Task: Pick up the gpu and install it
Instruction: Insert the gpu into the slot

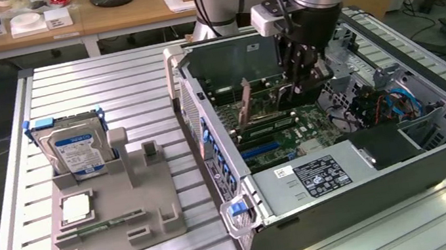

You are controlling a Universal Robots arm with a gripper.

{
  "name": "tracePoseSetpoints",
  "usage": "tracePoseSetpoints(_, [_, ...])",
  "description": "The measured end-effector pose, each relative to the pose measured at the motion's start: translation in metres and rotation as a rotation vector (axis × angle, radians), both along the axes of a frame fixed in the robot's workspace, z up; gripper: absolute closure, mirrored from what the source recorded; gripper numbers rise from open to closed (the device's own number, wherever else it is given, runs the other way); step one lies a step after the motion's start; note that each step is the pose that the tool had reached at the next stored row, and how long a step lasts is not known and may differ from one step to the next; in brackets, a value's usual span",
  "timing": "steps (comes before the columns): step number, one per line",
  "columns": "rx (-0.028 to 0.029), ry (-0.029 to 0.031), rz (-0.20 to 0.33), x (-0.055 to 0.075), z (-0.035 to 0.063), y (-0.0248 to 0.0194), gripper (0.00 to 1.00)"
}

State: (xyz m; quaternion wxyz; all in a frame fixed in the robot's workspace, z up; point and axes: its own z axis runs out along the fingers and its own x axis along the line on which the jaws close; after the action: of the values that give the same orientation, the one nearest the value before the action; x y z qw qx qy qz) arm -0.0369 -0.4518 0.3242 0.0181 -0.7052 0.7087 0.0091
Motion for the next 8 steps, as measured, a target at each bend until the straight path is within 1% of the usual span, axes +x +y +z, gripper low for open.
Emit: tracePoseSetpoints(8, [0.0001,0.0,0.0,-0.0028,-0.0001,0.0,0.73])
